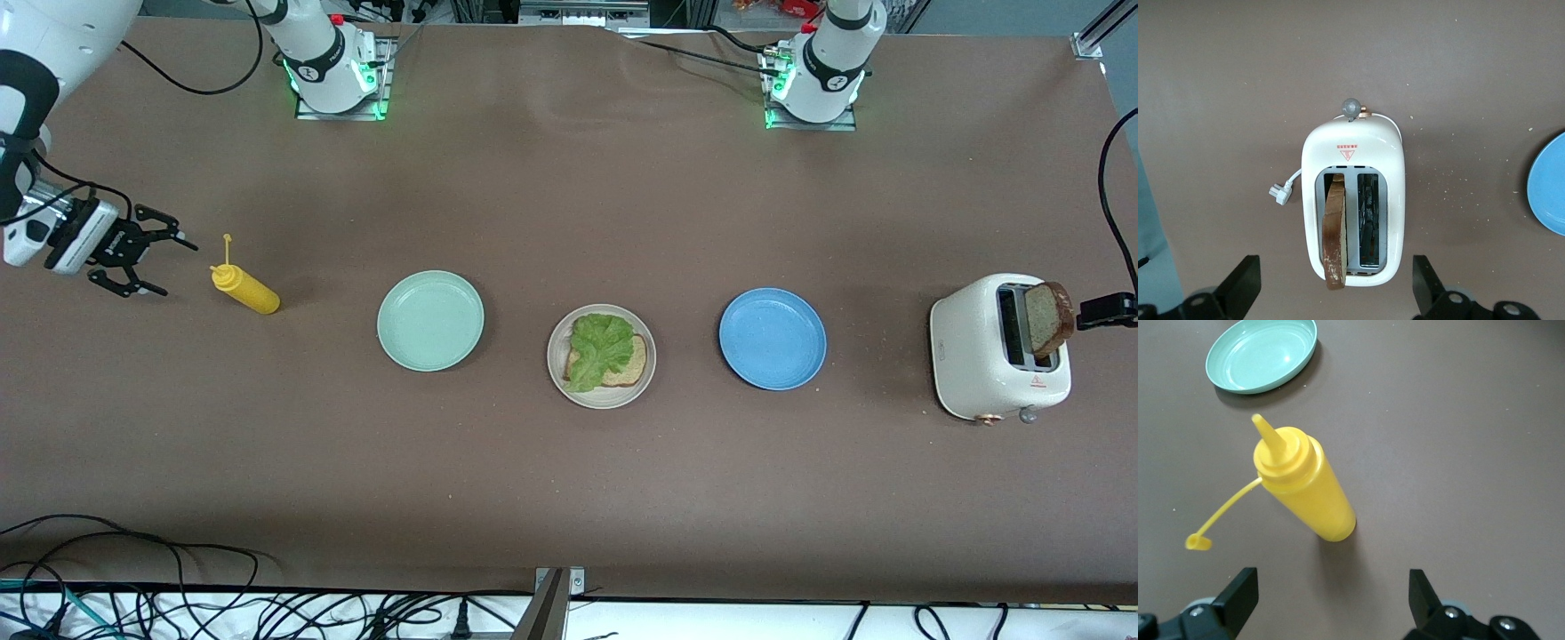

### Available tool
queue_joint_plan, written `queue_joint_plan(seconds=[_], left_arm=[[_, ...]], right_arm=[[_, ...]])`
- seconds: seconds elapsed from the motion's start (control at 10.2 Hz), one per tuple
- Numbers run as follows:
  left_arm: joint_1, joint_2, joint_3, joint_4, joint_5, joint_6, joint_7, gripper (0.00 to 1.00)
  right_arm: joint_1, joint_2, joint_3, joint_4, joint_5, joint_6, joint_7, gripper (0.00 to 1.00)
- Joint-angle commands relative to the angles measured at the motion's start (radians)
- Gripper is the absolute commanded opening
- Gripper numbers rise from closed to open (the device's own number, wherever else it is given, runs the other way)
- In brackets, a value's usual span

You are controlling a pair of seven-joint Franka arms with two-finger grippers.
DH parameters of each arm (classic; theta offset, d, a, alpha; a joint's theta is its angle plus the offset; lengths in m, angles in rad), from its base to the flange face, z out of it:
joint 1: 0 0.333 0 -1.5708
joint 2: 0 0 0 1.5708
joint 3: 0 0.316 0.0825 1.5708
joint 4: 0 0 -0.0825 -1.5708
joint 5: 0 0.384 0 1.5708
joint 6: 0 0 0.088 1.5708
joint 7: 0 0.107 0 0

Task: Make sandwich on beige plate with both arms
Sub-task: 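Lower the right gripper around the mustard bottle and close it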

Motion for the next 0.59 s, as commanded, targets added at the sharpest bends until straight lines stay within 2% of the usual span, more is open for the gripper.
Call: queue_joint_plan(seconds=[0.0,0.2,0.49], left_arm=[[0.003,-0.009,-0.005,0.004,0.02,-0.013,0.009,1.0],[0.003,-0.01,-0.005,0.004,0.02,-0.013,0.009,1.0],[0.003,-0.009,-0.005,0.004,0.02,-0.013,0.009,1.0]], right_arm=[[-0.022,-0.004,0.031,0.025,0.04,-0.024,-0.042,1.0],[-0.063,-0.004,0.077,0.025,0.043,-0.07,-0.076,1.0],[-0.19,0.0,0.223,0.025,0.112,-0.116,-0.168,1.0]])
